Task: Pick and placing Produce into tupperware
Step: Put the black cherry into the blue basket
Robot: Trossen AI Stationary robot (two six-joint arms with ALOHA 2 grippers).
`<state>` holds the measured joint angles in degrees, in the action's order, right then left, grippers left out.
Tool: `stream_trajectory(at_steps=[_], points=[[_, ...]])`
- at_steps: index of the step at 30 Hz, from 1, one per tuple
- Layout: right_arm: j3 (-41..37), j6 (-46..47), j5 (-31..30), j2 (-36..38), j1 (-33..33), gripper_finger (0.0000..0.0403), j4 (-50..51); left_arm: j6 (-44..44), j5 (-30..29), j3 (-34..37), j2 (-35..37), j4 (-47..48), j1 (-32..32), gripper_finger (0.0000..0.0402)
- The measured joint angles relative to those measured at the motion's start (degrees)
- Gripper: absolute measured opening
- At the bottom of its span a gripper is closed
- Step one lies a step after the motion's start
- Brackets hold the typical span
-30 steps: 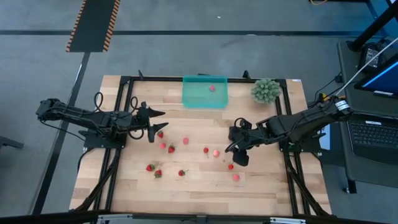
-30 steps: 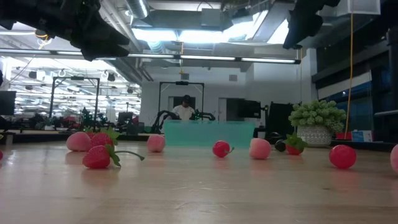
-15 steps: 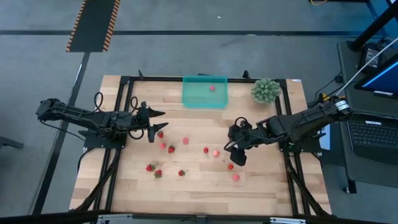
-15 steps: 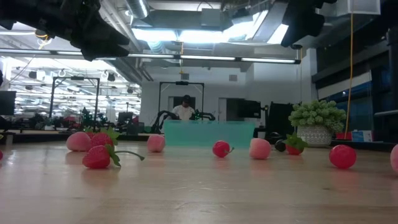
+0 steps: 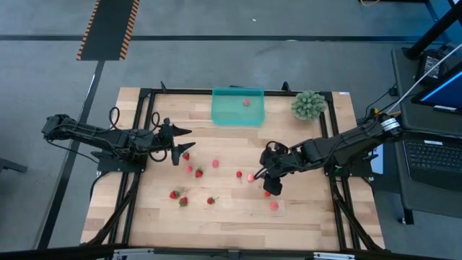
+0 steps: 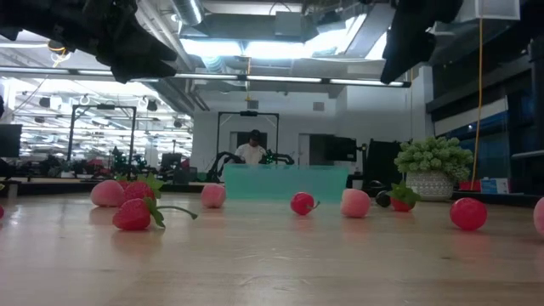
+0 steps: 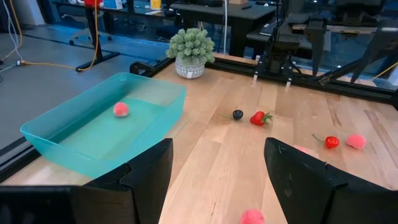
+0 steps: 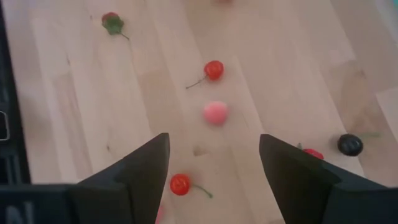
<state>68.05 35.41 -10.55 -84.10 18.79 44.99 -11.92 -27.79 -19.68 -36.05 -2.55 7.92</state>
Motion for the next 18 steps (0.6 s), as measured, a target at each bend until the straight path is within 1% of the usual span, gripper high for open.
stream_trajectory(at_steps=[13, 15, 18], points=[[0.00, 2.34, -0.35, -4.14, 0.20, 0.0251, -1.83, -0.02, -0.02, 0.00, 0.00, 0.13, -0.01, 0.0246], [0.00, 5.30, -0.59, -5.22, 0.00, 0.0251, -1.99, 0.00, 0.00, 0.00, 0.00, 0.15, 0.00, 0.0246], [0.00, 12.62, -4.66, -6.38, -1.25, 0.0251, 0.14, -0.02, -0.02, 0.00, 0.00, 0.15, -0.01, 0.0246]])
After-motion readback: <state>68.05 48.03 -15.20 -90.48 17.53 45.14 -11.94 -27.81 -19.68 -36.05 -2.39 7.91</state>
